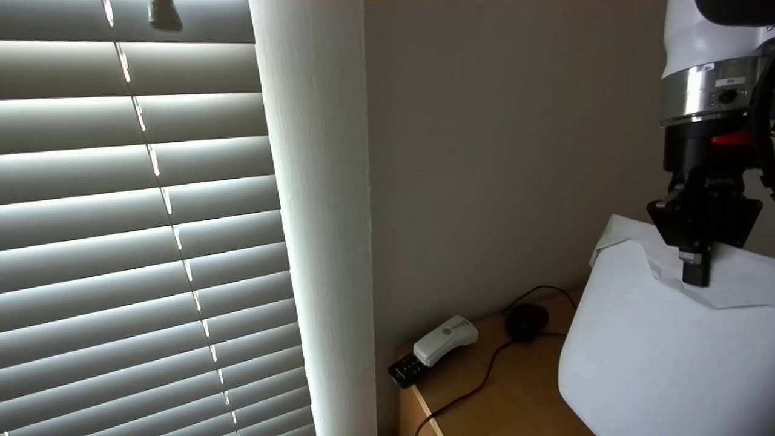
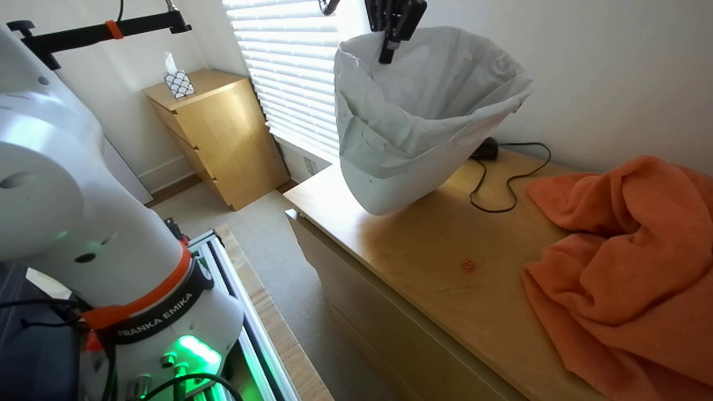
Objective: Pick up the white bin
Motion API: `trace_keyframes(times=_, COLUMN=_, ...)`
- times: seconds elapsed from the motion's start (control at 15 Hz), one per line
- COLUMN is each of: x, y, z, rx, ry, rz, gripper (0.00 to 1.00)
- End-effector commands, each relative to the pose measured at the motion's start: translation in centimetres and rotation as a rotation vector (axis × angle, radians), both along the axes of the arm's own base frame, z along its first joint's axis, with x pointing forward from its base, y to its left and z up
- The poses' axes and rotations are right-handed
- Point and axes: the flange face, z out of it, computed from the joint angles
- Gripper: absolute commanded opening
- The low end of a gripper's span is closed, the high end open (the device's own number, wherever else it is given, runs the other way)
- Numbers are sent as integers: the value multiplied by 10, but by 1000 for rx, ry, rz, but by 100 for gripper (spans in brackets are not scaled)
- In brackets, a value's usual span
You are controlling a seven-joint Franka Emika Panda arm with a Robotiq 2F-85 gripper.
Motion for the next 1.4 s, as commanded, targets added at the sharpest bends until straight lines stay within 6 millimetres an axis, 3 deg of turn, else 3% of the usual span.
trace_keyframes(times=0.0, x=-12, y=8, z=-19, rx=-120, ry=-1, rz=-1, gripper=2)
trace_keyframes(times=0.13, x=-13, y=11, z=-31, rx=-150, ry=10, rz=-5, gripper=2)
trace_keyframes(times=0.47, x=-17, y=19, z=-38, rx=-176, ry=33, rz=12, gripper=2)
trace_keyframes(times=0.53, x=-18, y=20, z=-39, rx=-177, ry=34, rz=16, gripper=7)
trace_keyframes(times=0.6, x=-19, y=21, z=-39, rx=-175, ry=34, rz=21, gripper=32)
trace_keyframes(times=0.67, x=-19, y=22, z=-39, rx=-173, ry=32, rz=24, gripper=33)
trace_keyframes(times=1.07, x=-21, y=20, z=-41, rx=-161, ry=28, rz=33, gripper=78)
trace_keyframes(times=1.2, x=-22, y=17, z=-32, rx=-151, ry=0, rz=37, gripper=93)
trace_keyframes(times=1.33, x=-24, y=14, z=-19, rx=-134, ry=-41, rz=46, gripper=100)
